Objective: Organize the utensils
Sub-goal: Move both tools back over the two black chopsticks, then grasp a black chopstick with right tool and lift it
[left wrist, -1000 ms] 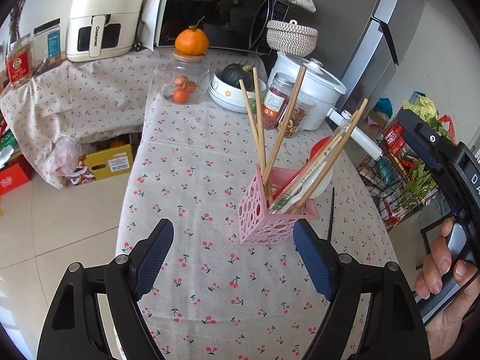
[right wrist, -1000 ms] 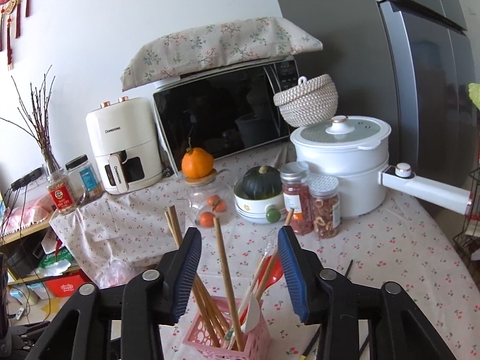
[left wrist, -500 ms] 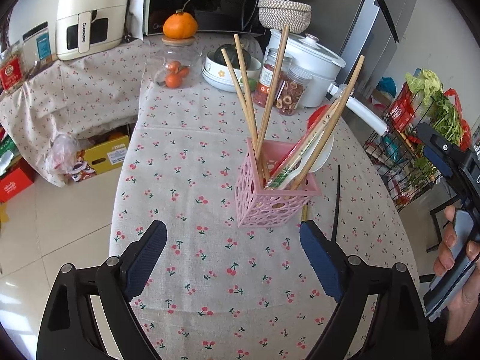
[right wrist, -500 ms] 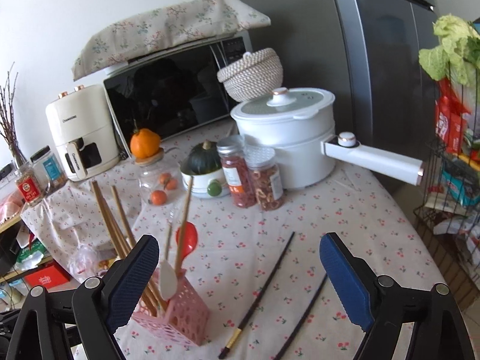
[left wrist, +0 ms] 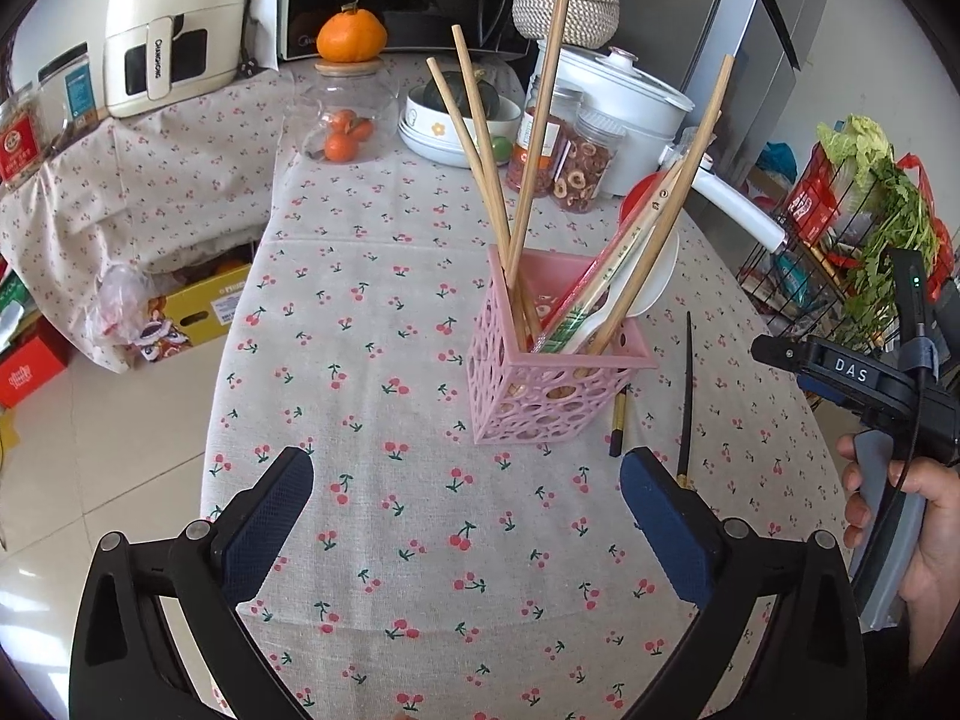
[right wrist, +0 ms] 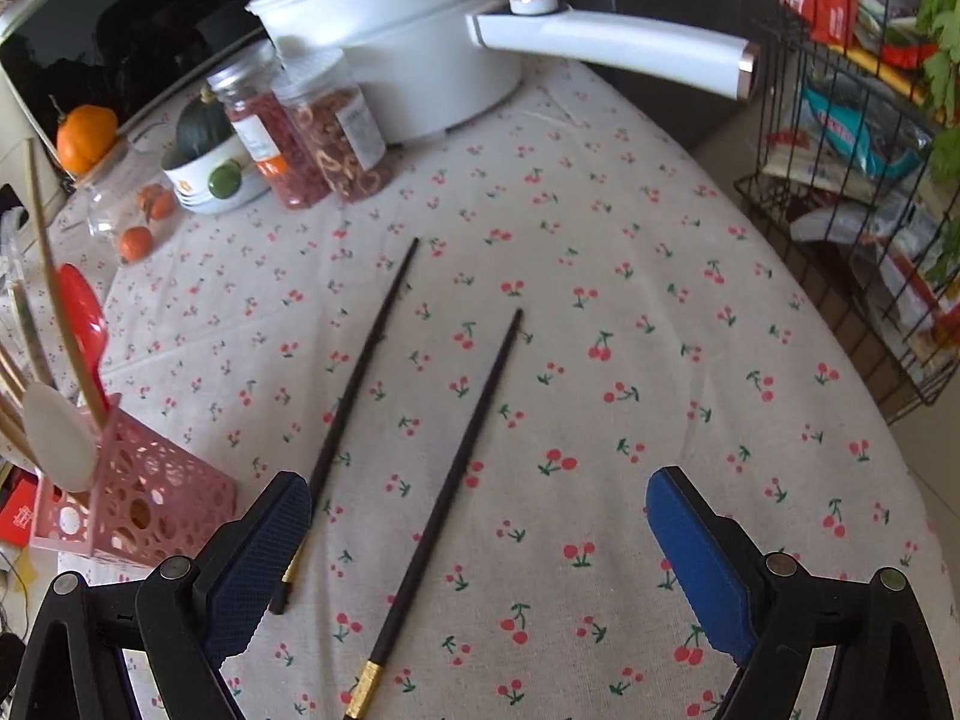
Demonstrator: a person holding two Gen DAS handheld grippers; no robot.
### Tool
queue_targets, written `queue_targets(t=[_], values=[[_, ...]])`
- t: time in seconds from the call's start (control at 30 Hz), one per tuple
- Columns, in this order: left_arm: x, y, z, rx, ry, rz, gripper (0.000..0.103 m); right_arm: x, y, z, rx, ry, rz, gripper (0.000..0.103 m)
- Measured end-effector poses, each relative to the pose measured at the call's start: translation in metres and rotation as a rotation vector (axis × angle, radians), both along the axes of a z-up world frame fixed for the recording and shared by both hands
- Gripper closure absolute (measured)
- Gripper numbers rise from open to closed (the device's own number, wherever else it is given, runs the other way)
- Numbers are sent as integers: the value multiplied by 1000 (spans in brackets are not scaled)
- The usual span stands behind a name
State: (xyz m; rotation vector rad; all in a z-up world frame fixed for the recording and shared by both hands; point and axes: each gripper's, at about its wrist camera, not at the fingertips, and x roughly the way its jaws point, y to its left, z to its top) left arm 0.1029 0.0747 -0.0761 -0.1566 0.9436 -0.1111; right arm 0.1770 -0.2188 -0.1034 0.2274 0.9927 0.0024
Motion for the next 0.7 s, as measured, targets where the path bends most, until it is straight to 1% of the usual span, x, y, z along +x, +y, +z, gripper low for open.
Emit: queue_targets(t=[0.23,0.4,0.5,0.57,0.63,0.7], values=[[-2,-5,-8,-29,-34,-8,0,25,6,-36,-103,97,-8,9],[-1,-16,-15,8,-12,-45,0,37,11,-55,-154,148,-5,9],[-2,-22,-18,28,-14,-72,0,42,16,-63,-164,176,8,9],[-4,-28,-19,46,-18,-86,0,45,20,-71,-160,211,27,8],[-5,-32,-21,64,-11,-95,0,46,27,-74,-209,198,59,8],[-7,-37,-22,79,-6,-108,0,45,27,-73,-205,188,66,12]])
